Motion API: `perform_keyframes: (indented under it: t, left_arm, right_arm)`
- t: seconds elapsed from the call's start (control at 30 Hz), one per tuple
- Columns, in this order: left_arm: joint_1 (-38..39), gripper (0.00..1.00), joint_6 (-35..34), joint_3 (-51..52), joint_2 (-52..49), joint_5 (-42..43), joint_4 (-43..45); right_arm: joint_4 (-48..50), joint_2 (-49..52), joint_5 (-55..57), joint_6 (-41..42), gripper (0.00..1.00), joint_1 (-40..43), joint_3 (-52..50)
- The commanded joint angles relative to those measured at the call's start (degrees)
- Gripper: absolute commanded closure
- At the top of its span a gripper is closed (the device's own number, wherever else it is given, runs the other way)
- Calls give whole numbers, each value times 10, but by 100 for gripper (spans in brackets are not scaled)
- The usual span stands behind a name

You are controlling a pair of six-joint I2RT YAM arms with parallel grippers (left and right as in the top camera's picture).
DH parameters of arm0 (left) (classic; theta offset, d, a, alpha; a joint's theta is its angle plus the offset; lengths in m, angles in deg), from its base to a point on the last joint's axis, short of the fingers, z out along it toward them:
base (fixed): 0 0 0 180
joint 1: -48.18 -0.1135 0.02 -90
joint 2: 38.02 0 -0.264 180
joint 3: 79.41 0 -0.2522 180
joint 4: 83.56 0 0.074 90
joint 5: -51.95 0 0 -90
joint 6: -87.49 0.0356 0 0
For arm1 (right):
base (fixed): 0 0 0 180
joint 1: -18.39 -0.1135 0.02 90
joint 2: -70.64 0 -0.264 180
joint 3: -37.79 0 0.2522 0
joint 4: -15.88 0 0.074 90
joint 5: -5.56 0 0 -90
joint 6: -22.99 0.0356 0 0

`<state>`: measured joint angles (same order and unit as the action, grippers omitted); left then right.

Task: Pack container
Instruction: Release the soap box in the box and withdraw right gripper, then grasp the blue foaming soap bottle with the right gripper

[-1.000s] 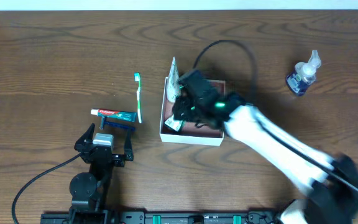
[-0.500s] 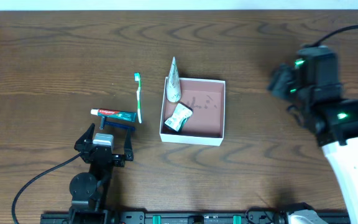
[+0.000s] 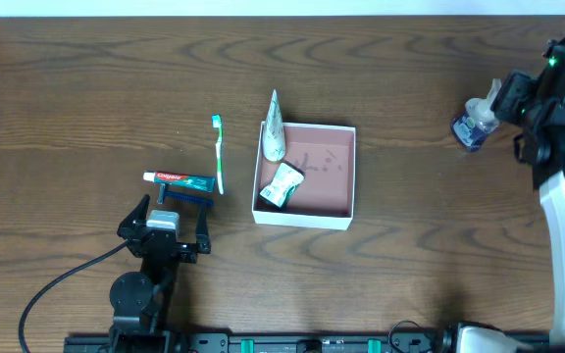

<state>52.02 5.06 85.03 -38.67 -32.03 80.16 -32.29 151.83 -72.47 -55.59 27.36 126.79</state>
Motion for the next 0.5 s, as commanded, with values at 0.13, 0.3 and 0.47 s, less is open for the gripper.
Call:
perform_keyframes:
  t: [0.13, 0.3, 0.47]
  left_arm:
    - [-3, 2, 8, 16, 0, 6, -10]
    - [-3, 2, 8, 16, 0, 6, -10]
    - [-3, 2, 8, 16, 0, 6, -10]
  right_arm:
    - [34, 80, -65, -50, 35, 35, 0]
    - [42, 119, -97, -96, 35, 38, 0]
    - [49, 142, -119, -124, 35, 38, 0]
